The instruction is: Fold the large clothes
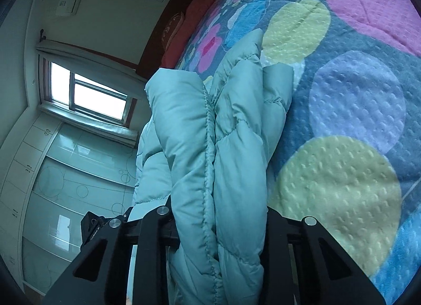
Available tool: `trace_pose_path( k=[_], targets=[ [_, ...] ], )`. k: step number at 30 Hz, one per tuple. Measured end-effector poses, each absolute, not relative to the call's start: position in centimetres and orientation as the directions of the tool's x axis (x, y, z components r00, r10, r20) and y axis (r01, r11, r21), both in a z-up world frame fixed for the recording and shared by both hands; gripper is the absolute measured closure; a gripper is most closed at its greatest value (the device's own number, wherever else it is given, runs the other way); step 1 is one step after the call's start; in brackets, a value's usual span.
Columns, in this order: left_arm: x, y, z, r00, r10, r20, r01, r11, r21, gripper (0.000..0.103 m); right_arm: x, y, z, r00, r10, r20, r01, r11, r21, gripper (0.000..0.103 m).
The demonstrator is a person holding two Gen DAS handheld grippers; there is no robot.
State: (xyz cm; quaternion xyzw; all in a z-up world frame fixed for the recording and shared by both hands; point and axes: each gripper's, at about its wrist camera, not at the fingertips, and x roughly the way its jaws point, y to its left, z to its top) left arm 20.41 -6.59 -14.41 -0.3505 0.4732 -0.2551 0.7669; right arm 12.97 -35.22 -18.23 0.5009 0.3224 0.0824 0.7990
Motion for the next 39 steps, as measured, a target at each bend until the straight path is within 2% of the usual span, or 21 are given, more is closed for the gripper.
trace_pose_path(
  k=[13,26,30,33,36,39],
  targets=[
    [24.2,1.4,-11.6,0.537,-0.647,-0.541,0.039,0.660,-0.750,0.054,22.3,-29.0,-17.0,0.731,0.569,-0.377,0.088,0.468,0.879,0.076],
    [26.6,5.3,-15.8,0.521,-0.623,-0.584,-0.031,0.670,-0.742,0.051,23.6,-28.2,-20.1,0.700,0.600,-0.388,0.129,0.427,0.895,0.075],
    [26.9,5.2,-15.9,0.512,-0.625,-0.590,-0.021,0.677,-0.736,0.048,23.5,-28.5,-19.5,0.692,0.584,-0.424,0.137,0.471,0.872,0.066],
    [27.1,5.5,-15.6,0.498,-0.626,-0.600,-0.015,0.686,-0.728,0.041,23.5,-28.6,-18.7,0.681,0.570,-0.459,0.137,0.518,0.845,0.060],
    [27.5,6.2,-14.9,0.496,-0.623,-0.605,0.001,0.697,-0.717,0.033,23.4,-29.1,-17.9,0.684,0.545,-0.485,0.147,0.549,0.823,0.047],
    [28.1,7.0,-14.4,0.504,-0.626,-0.595,0.006,0.691,-0.723,0.029,23.5,-30.4,-17.5,0.705,0.525,-0.477,0.157,0.540,0.827,0.040]
  ],
)
